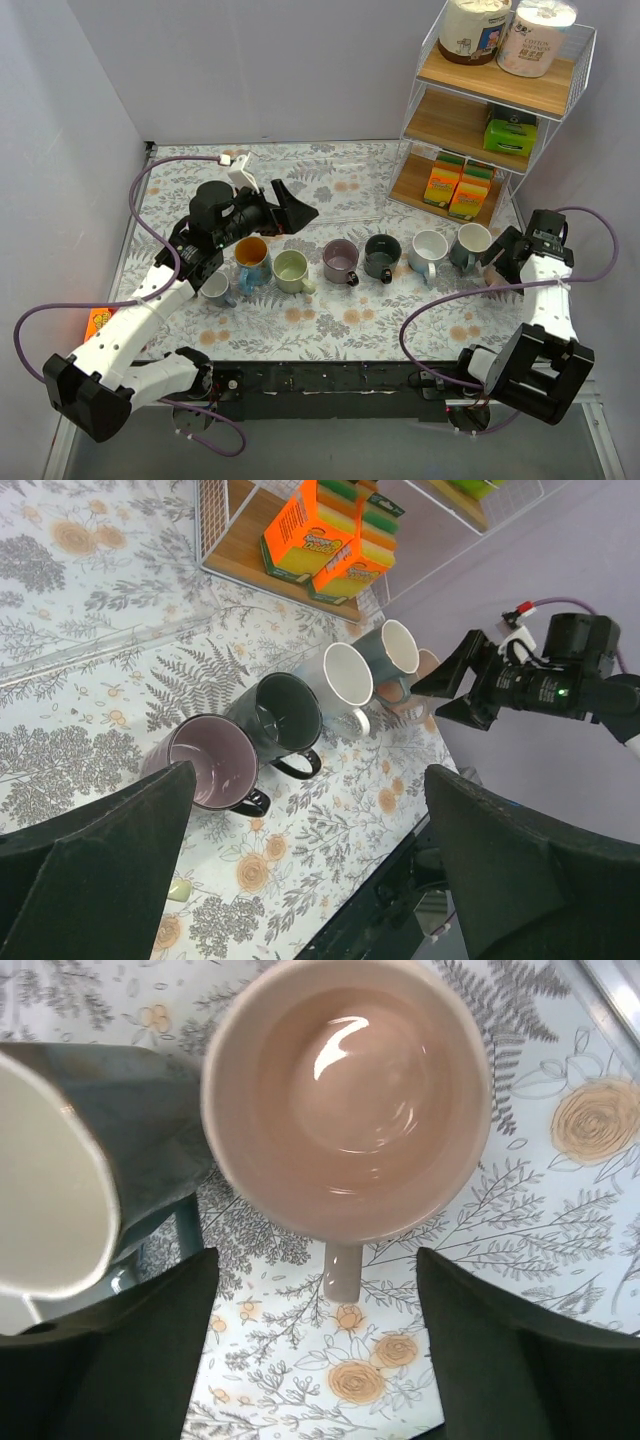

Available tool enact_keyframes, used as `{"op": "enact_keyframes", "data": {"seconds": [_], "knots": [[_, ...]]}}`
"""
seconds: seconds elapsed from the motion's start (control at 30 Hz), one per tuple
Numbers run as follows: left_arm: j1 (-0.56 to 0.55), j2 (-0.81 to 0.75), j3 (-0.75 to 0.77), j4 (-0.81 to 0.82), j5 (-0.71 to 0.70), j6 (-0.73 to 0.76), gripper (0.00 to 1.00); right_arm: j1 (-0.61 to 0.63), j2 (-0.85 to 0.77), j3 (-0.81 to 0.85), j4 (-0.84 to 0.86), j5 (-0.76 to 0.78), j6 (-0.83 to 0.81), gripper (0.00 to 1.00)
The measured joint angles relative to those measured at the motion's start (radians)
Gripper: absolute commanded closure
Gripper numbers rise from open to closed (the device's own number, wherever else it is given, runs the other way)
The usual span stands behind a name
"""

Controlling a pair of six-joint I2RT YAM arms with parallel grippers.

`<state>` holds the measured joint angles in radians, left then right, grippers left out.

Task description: Turn the mug right side up

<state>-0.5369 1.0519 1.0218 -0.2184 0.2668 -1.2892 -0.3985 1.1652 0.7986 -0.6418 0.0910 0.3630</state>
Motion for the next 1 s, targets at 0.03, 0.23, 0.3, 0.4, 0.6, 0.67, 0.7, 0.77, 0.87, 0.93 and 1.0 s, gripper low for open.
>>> {"op": "enact_keyframes", "data": {"seconds": [0.03, 0.23, 0.3, 0.4, 0.6, 0.67, 0.7, 0.77, 0.87, 0.93, 1.0], "knots": [[0.0, 0.004, 0.003, -0.007, 0.004, 0.002, 0.02, 0.0, -0.008, 0.017, -0.011, -0.004, 0.0, 0.06], [0.0, 0.109, 0.108, -0.108, -0.001, 0.01, 0.02, 0.027, -0.119, 0.139, -0.111, 0.018, 0.013, 0.02], [0.0, 0.136, 0.126, -0.136, -0.008, 0.009, 0.02, 0.039, -0.163, 0.177, -0.138, 0.015, 0.026, 0.02], [0.0, 0.159, 0.141, -0.174, -0.031, 0.006, 0.02, 0.049, -0.19, 0.26, -0.178, -0.015, 0.038, 0.02], [0.0, 0.172, 0.168, -0.223, -0.085, 0.018, 0.02, 0.098, -0.185, 0.537, -0.201, -0.08, 0.045, 0.01], [0.0, 0.179, 0.187, -0.241, -0.104, 0.032, 0.02, 0.121, -0.194, 0.612, -0.176, -0.132, 0.042, 0.01], [0.0, 0.185, 0.199, -0.248, -0.112, 0.039, 0.02, 0.128, -0.201, 0.635, -0.15, -0.176, 0.04, 0.01], [0.0, 0.197, 0.221, -0.254, -0.128, 0.05, 0.02, 0.143, -0.211, 0.652, -0.089, -0.282, 0.042, 0.02], [0.0, 0.217, 0.261, -0.269, -0.146, 0.062, 0.02, 0.165, -0.221, 0.652, -0.016, -0.412, 0.05, 0.01], [0.0, 0.224, 0.28, -0.278, -0.16, 0.067, 0.02, 0.178, -0.225, 0.651, 0.03, -0.477, 0.048, 0.01], [0.0, 0.225, 0.294, -0.29, -0.172, 0.072, 0.02, 0.191, -0.221, 0.651, 0.061, -0.518, 0.037, 0.01]]}}
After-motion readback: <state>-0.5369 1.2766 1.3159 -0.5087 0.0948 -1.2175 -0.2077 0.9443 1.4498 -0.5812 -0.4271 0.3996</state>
